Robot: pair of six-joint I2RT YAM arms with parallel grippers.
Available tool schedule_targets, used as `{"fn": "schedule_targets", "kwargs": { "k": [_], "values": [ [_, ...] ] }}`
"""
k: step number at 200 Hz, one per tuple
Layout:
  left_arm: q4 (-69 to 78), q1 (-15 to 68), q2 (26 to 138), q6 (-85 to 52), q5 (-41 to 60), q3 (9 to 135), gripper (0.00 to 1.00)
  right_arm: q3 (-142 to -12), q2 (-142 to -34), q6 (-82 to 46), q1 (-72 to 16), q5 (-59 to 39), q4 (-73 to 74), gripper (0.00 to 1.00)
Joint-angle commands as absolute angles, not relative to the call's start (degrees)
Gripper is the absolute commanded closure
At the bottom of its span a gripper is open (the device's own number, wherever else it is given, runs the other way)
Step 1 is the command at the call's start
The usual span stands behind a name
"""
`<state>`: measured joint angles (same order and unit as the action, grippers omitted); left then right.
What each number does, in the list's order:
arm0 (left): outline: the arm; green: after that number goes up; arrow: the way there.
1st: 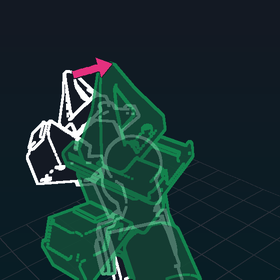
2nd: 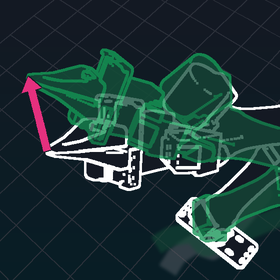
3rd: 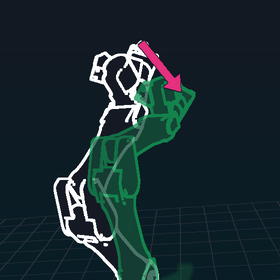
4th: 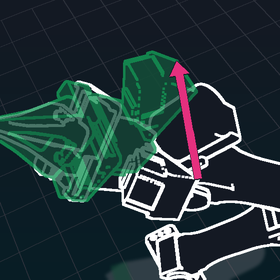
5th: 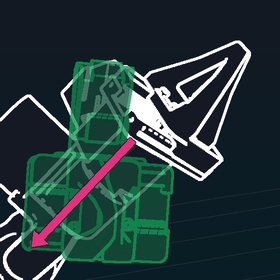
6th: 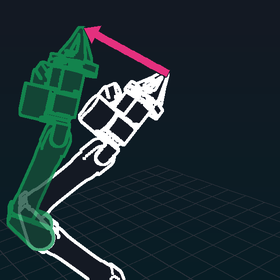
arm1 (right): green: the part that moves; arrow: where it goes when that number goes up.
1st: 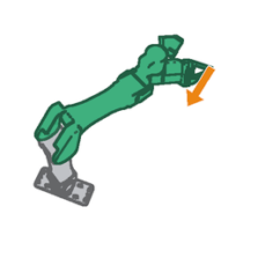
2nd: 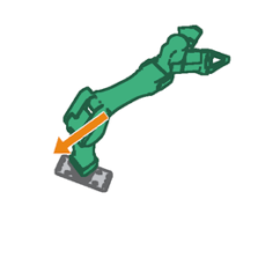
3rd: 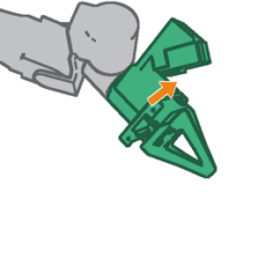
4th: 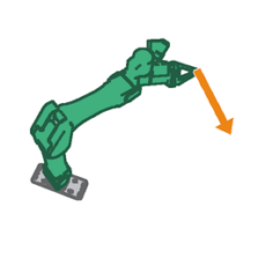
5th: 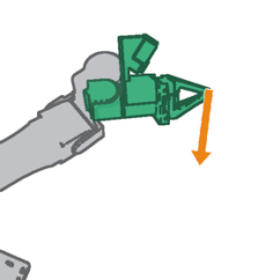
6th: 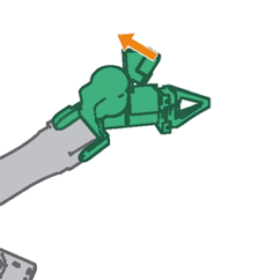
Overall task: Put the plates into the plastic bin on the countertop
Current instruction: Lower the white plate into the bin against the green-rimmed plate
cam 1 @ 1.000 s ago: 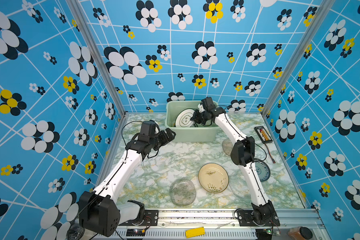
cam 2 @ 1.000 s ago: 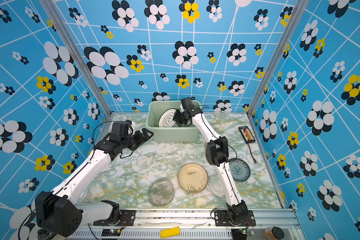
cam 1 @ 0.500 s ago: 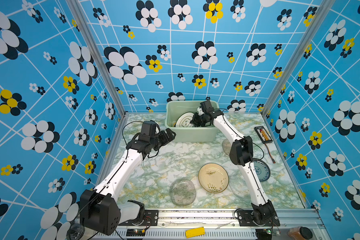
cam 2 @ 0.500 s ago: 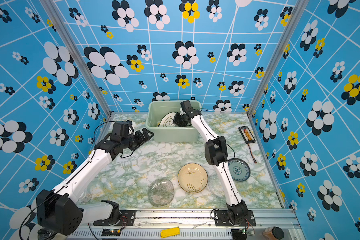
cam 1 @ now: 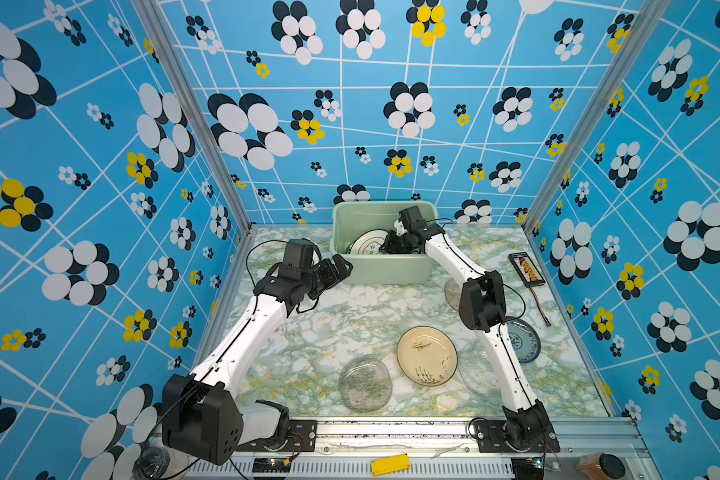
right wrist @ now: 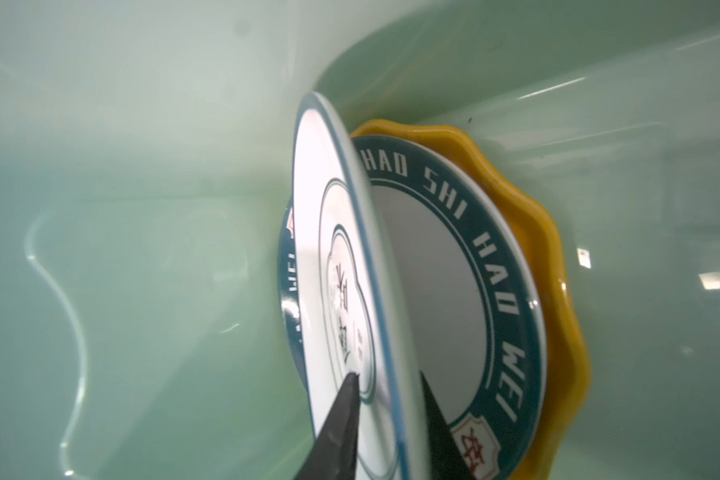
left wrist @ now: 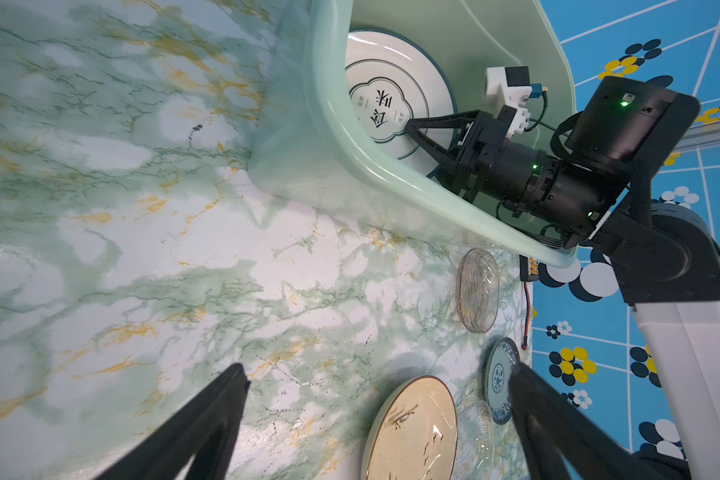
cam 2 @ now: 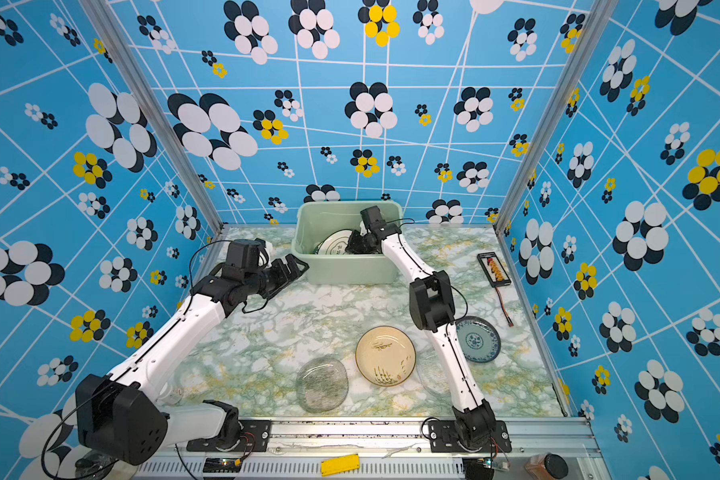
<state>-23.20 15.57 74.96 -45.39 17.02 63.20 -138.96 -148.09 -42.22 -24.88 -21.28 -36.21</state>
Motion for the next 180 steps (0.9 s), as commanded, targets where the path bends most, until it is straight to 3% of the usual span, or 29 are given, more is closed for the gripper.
{"fn": "schedule_targets", "kwargs": {
  "k": [1,98,111,117,125,180],
  "values": [
    [-25.0,16.1,75.2,-45.1,17.5,64.4,0.01,-137.9,-147.8,-40.9,-25.5,-19.7,-36.4,0.68],
    [-26.4,17.4,73.4,-46.0,15.1,63.7,0.01,-137.8,-144.2,-35.4,-26.5,-14.7,-43.0,0.27],
    [-27.0,17.4,72.7,-46.2,14.1,63.7,0.01,-137.9,-143.5,-34.8,-26.7,-13.6,-43.9,0.19],
    [-27.3,17.6,72.3,-46.4,13.5,63.7,0.01,-137.9,-143.2,-34.5,-26.8,-13.1,-44.4,0.08],
    [-27.7,17.6,71.8,-46.6,12.9,63.7,0.01,-138.0,-142.8,-33.8,-27.1,-12.5,-44.9,0.01],
    [-30.8,17.5,68.5,-47.0,9.4,63.8,0.01,-141.4,-139.8,-28.7,-28.6,-7.0,-51.1,0.01]
  ]
}}
